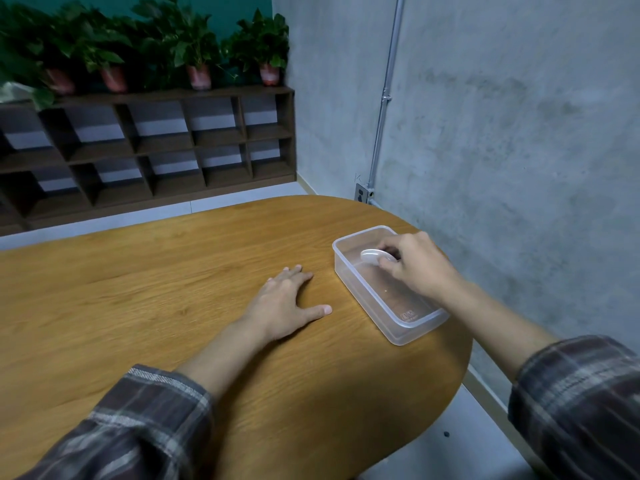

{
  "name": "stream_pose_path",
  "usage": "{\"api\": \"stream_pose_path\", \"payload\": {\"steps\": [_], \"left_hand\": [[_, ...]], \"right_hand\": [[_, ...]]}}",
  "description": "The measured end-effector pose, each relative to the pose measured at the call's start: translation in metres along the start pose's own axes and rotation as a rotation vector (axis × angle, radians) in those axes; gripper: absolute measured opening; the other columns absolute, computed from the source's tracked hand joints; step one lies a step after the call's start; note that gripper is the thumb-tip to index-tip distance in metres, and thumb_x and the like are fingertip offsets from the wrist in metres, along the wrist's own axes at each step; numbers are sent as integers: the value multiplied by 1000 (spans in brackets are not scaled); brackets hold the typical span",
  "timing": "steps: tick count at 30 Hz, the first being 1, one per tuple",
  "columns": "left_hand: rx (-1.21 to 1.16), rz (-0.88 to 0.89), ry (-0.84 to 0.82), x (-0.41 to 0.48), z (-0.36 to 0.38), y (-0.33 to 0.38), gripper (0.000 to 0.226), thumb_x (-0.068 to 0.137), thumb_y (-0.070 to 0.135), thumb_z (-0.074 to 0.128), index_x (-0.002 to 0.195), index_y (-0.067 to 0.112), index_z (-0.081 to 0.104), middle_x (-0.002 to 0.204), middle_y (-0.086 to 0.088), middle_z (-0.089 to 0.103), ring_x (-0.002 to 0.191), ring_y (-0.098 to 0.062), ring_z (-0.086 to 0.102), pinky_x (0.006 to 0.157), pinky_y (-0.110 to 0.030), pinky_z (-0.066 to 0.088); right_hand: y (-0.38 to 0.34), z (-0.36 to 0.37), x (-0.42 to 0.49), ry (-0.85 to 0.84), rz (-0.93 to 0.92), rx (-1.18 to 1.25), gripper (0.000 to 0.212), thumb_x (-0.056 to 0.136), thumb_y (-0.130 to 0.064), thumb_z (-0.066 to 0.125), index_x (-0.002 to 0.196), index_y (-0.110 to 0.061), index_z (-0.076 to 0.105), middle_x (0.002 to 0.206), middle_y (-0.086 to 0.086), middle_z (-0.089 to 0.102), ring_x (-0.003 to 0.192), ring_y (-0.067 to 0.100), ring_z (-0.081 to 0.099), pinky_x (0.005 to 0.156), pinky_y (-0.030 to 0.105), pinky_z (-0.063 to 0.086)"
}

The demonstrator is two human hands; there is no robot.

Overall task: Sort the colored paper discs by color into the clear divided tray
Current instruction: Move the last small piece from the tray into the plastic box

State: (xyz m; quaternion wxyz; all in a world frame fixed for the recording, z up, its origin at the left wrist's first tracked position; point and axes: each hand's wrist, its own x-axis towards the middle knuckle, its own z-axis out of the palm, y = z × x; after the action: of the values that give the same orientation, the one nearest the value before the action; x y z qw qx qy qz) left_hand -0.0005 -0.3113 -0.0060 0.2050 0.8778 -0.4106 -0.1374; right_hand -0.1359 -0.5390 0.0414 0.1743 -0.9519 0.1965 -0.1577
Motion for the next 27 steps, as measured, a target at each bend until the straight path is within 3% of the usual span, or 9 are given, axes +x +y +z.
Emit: {"api": "stream_pose_path", "payload": {"steps": [3, 7, 9, 12, 15, 18, 21, 24, 27], "left_hand": [[1, -6, 10, -5, -8, 1, 81, 88, 63, 71, 156, 30, 43, 170, 1, 27, 158, -21, 23, 128, -42, 24], [-71, 91, 191, -18, -23, 4, 52, 93, 48, 72, 140, 28, 59, 157, 6, 41, 149, -17, 36, 121, -34, 31], [-142, 155, 295, -27, -36, 11, 38, 96, 40, 72, 131, 27, 66, 142, 8, 54, 135, -11, 49, 116, -30, 36], [-267, 209, 430, -41, -58, 21, 36, 93, 34, 76, 127, 28, 68, 124, 12, 66, 107, -3, 63, 102, -36, 51], [-383, 232, 457, -60, -80, 22, 34, 91, 31, 78, 124, 26, 70, 110, 13, 72, 92, -3, 67, 83, -22, 55], [-409, 222, 485, -85, -97, 8, 10, 94, 26, 76, 102, 22, 77, 89, 8, 75, 81, -8, 66, 73, -16, 52], [-395, 176, 496, -113, -112, -25, 3, 94, 24, 75, 94, 21, 77, 84, 8, 76, 76, -8, 65, 70, -13, 49], [-329, 121, 485, -144, -128, -63, 6, 95, 23, 73, 99, 24, 77, 89, 12, 76, 76, -1, 64, 71, -10, 47], [-278, 57, 501, -180, -143, -103, 15, 95, 20, 71, 107, 25, 78, 87, 15, 74, 75, 4, 62, 72, -5, 44]], "right_hand": [[-4, -8, -4, 66, -43, 50, 11, 87, -18, 69, 93, -25, 75, 78, -3, 72, 78, 22, 66, 69, 39, 55], [-26, -28, -13, 149, -87, 153, 12, 87, -16, 71, 95, -24, 75, 84, -9, 74, 80, 12, 67, 74, 31, 55], [-44, -37, -16, 164, -118, 220, 12, 87, -17, 73, 96, -24, 76, 86, -11, 75, 80, 6, 68, 74, 22, 54], [-80, -44, -20, 136, -164, 315, 12, 87, -16, 76, 97, -23, 77, 88, -10, 77, 78, 4, 69, 72, 13, 49], [-117, -43, -24, 76, -205, 422, 12, 86, -16, 79, 96, -22, 76, 88, -8, 77, 80, 12, 71, 74, 21, 54], [-150, -34, -27, 15, -240, 485, 13, 85, -17, 80, 96, -22, 76, 89, -8, 77, 83, 17, 72, 81, 36, 60], [-182, -15, -29, 10, -263, 512, 13, 84, -19, 81, 94, -25, 75, 86, -6, 75, 81, 19, 72, 79, 45, 62], [-220, 8, -31, -22, -309, 515, 10, 90, -16, 75, 94, -25, 72, 79, 0, 71, 73, 24, 71, 72, 47, 63], [-266, 34, -33, -57, -360, 485, 11, 92, -15, 72, 95, -26, 70, 72, -1, 71, 66, 18, 71, 71, 45, 62]]}}
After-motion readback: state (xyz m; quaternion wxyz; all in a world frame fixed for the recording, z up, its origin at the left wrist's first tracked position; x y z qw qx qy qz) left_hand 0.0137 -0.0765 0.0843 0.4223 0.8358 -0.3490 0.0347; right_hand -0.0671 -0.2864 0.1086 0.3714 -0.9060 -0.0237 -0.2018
